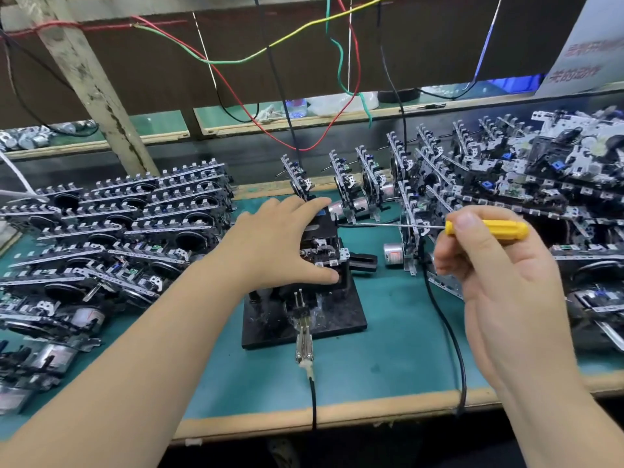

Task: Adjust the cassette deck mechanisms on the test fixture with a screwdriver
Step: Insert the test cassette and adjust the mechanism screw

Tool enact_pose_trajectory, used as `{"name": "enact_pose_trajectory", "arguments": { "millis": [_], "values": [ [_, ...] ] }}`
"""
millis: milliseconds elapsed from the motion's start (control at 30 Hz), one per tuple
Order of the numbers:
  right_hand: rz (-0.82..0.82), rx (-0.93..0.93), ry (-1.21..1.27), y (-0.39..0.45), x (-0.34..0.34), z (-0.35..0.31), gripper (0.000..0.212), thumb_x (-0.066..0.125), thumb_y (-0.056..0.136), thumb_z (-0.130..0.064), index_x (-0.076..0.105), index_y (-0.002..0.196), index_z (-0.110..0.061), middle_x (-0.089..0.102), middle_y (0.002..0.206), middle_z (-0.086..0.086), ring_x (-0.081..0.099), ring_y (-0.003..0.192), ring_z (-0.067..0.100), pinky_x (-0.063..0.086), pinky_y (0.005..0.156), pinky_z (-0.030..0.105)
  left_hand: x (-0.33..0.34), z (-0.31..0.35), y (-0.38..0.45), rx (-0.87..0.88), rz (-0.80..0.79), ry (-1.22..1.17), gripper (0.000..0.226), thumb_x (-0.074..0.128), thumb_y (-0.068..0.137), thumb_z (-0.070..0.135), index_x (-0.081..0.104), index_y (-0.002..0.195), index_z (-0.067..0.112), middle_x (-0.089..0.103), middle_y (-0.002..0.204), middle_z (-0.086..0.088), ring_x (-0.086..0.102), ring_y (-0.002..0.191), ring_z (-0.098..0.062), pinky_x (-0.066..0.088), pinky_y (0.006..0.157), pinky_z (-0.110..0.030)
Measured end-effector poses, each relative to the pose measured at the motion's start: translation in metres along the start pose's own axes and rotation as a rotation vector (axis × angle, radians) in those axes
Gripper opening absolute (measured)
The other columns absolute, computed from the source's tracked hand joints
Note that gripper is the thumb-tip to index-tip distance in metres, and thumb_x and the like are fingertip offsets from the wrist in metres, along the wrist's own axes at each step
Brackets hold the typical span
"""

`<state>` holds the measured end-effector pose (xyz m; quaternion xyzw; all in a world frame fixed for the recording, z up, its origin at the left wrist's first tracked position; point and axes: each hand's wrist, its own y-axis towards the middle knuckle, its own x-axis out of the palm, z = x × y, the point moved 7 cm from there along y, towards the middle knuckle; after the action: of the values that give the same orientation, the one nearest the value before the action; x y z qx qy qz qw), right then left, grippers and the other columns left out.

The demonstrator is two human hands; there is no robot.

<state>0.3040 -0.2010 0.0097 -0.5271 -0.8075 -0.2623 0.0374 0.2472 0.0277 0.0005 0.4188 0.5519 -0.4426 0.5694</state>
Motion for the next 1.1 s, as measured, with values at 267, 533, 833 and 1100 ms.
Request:
{"name": "enact_pose_trajectory", "arguments": {
  "millis": [267, 533, 833, 1100],
  "values": [
    [-0.073, 0.064, -0.021, -0.001, 0.01, 0.01, 0.017, 0.06, 0.091, -0.031, 0.064, 0.101, -0.018, 0.067, 0.074, 0.0, 0.062, 0.07, 0.015, 0.051, 0.066, 0.025, 0.001, 0.0, 0.002, -0.008, -0.056, 0.021, 0.115, 0.06, 0.064, 0.085, 0.006, 0.156, 0.042, 0.037, 0.146, 0.008, 0.034, 0.136, -0.022, 0.04, 0.104, -0.051],
    [-0.166, 0.069, -0.07, -0.004, 0.014, 0.013, 0.014, 0.053, 0.097, -0.028, 0.062, 0.101, -0.018, 0.072, 0.077, 0.008, 0.064, 0.07, 0.019, 0.049, 0.065, 0.022, 0.001, -0.009, 0.0, -0.043, -0.058, -0.01, 0.12, 0.055, 0.061, 0.091, 0.005, 0.158, 0.042, 0.034, 0.151, 0.007, 0.028, 0.142, -0.021, 0.037, 0.108, -0.054],
    [-0.152, 0.088, -0.081, -0.006, 0.011, 0.023, 0.014, 0.053, 0.096, -0.028, 0.062, 0.1, -0.018, 0.07, 0.075, 0.006, 0.062, 0.07, 0.017, 0.049, 0.065, 0.021, 0.001, -0.009, -0.001, -0.04, -0.044, -0.058, 0.123, 0.052, 0.056, 0.094, 0.004, 0.158, 0.042, 0.031, 0.154, 0.008, 0.024, 0.145, -0.019, 0.033, 0.109, -0.054],
    [-0.176, 0.071, -0.133, -0.004, 0.014, 0.028, 0.012, 0.053, 0.097, -0.03, 0.063, 0.099, -0.023, 0.071, 0.077, 0.007, 0.063, 0.071, 0.019, 0.049, 0.066, 0.021, 0.007, -0.003, 0.003, 0.0, -0.105, 0.018, 0.125, 0.056, 0.056, 0.092, 0.004, 0.156, 0.04, 0.033, 0.15, 0.009, 0.03, 0.139, -0.022, 0.038, 0.104, -0.055]
  ]
}}
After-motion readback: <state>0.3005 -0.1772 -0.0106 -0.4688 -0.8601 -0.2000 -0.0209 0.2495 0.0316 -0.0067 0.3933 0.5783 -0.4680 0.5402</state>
